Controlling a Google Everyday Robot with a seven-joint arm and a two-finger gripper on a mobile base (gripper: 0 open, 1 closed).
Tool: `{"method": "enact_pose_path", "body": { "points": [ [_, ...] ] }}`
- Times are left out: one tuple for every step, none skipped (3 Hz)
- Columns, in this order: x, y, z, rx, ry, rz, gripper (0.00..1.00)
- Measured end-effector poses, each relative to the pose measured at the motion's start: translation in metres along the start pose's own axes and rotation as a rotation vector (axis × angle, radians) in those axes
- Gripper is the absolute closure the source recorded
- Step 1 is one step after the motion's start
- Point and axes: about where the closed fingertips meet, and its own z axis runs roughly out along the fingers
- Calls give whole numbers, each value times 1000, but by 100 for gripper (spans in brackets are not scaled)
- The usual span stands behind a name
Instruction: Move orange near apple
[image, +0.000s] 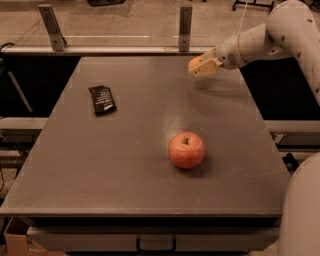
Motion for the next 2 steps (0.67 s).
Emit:
{"method": "enact_pose_path", "body": {
  "points": [
    [-1,1,3,-5,0,0,100],
    [-1,1,3,-5,0,0,100]
  ]
}}
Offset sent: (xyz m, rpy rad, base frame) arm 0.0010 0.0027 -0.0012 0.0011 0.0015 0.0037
